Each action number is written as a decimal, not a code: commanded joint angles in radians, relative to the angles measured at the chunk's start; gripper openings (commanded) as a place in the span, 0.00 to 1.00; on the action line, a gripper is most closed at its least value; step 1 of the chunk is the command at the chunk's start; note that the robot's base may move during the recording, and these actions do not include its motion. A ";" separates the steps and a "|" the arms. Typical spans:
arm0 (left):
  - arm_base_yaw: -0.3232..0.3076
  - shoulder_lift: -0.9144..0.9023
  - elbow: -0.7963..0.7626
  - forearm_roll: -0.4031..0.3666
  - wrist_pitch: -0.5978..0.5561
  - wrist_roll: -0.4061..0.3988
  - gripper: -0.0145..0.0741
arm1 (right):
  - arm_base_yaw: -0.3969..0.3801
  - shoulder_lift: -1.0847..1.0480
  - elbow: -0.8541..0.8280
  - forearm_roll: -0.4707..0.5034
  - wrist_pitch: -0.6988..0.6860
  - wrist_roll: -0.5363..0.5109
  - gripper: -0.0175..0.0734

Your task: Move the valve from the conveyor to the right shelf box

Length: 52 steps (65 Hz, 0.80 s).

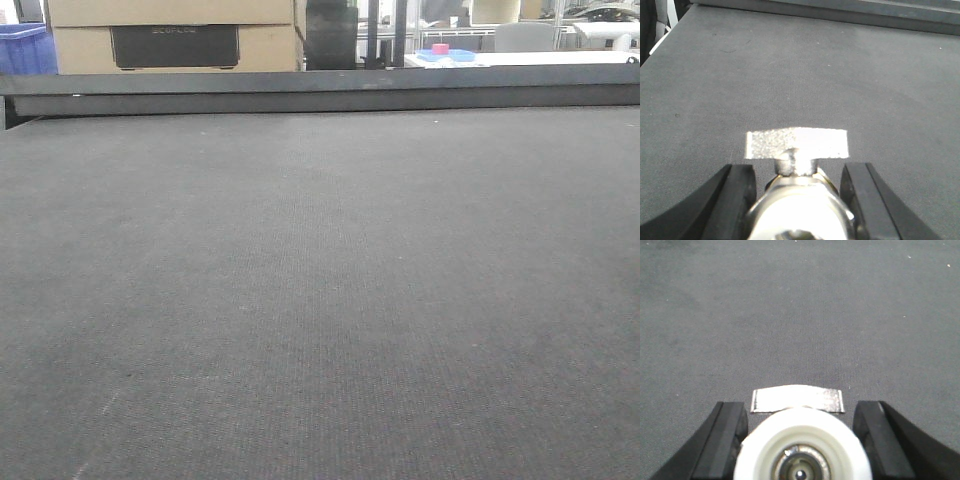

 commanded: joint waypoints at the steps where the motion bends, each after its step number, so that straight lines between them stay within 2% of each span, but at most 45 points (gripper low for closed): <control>1: 0.003 -0.010 -0.006 -0.011 -0.052 0.000 0.04 | -0.006 -0.011 -0.007 -0.001 -0.063 -0.010 0.01; 52: 0.003 -0.010 -0.006 -0.011 -0.052 0.000 0.04 | -0.006 -0.011 -0.007 -0.001 -0.063 -0.010 0.01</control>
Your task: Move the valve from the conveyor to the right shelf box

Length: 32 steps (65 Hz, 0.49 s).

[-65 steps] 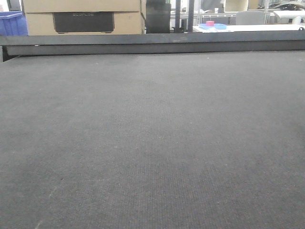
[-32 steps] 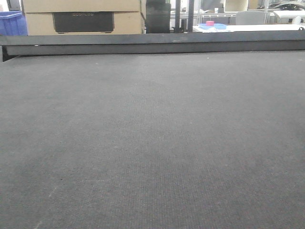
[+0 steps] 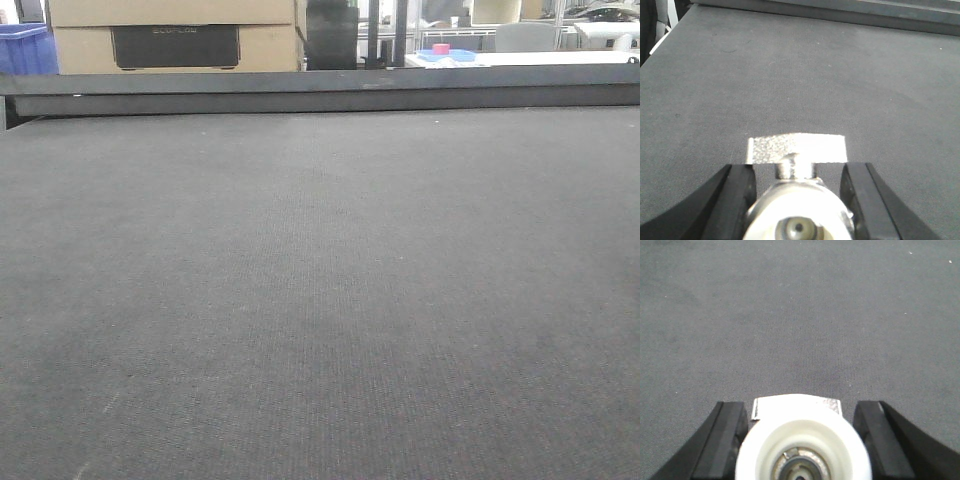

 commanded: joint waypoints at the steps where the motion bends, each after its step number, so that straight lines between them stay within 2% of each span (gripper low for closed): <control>1: 0.003 -0.010 -0.006 -0.009 -0.052 0.000 0.04 | -0.006 -0.011 -0.007 -0.001 -0.063 -0.009 0.01; 32: 0.003 -0.010 -0.006 -0.009 -0.052 0.000 0.04 | -0.006 -0.011 -0.007 -0.001 -0.063 -0.009 0.01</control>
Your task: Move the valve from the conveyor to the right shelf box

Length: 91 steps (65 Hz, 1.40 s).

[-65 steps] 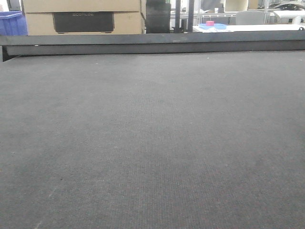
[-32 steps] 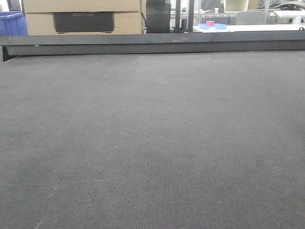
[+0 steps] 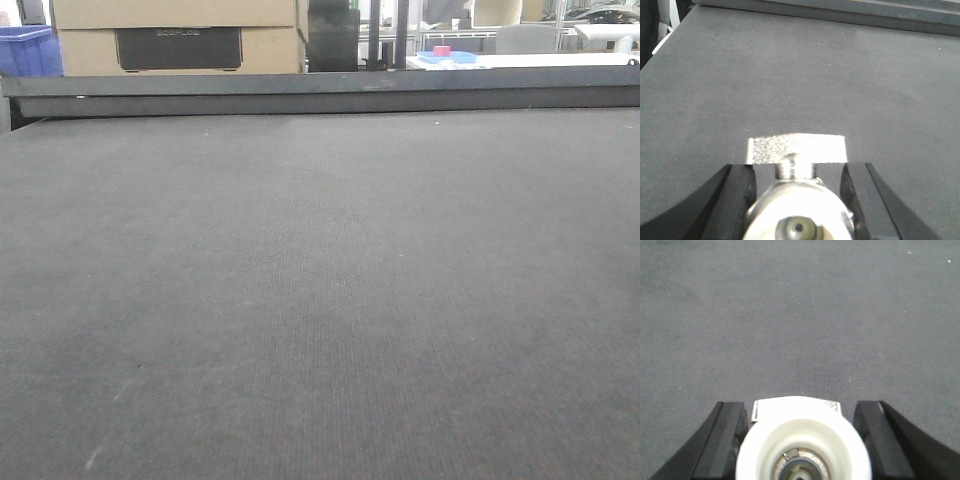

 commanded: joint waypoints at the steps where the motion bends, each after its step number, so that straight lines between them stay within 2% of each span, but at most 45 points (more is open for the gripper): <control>1: 0.003 -0.010 -0.006 -0.008 -0.052 0.000 0.04 | -0.006 -0.011 -0.007 -0.001 -0.063 -0.009 0.01; 91: 0.003 -0.010 -0.006 -0.008 -0.052 0.000 0.04 | -0.006 -0.011 -0.007 -0.001 -0.063 -0.009 0.01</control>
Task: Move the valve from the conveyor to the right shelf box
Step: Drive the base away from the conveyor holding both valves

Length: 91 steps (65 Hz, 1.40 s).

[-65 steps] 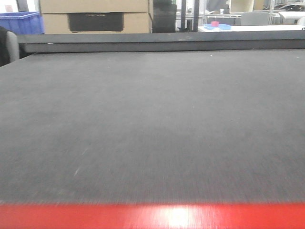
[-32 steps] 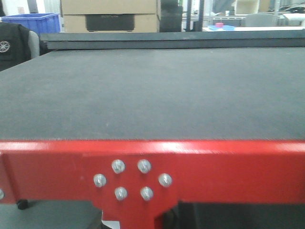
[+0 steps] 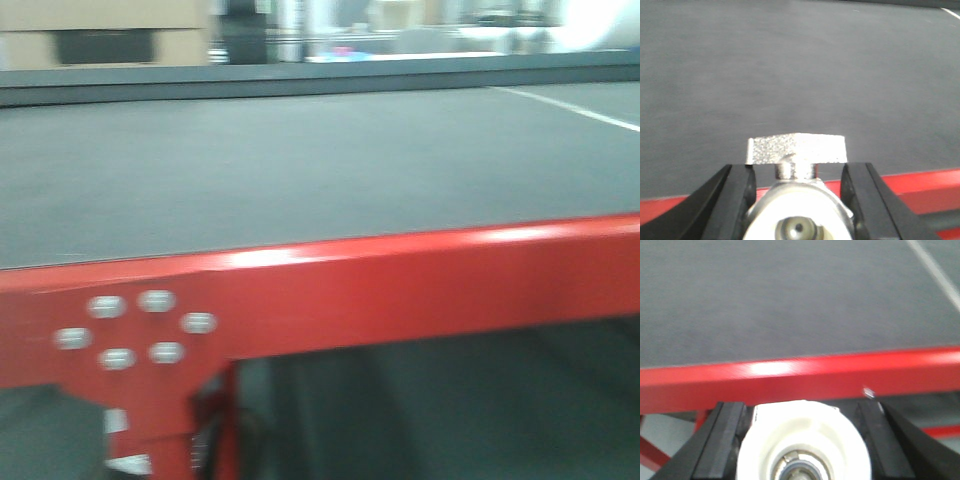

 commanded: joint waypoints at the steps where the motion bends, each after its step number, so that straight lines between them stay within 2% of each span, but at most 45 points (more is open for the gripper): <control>1: 0.003 -0.006 -0.006 -0.008 -0.052 0.000 0.04 | -0.006 -0.009 -0.007 -0.009 -0.065 -0.003 0.01; 91: 0.003 -0.006 -0.006 -0.008 -0.052 0.000 0.04 | -0.006 -0.009 -0.007 -0.009 -0.065 -0.003 0.01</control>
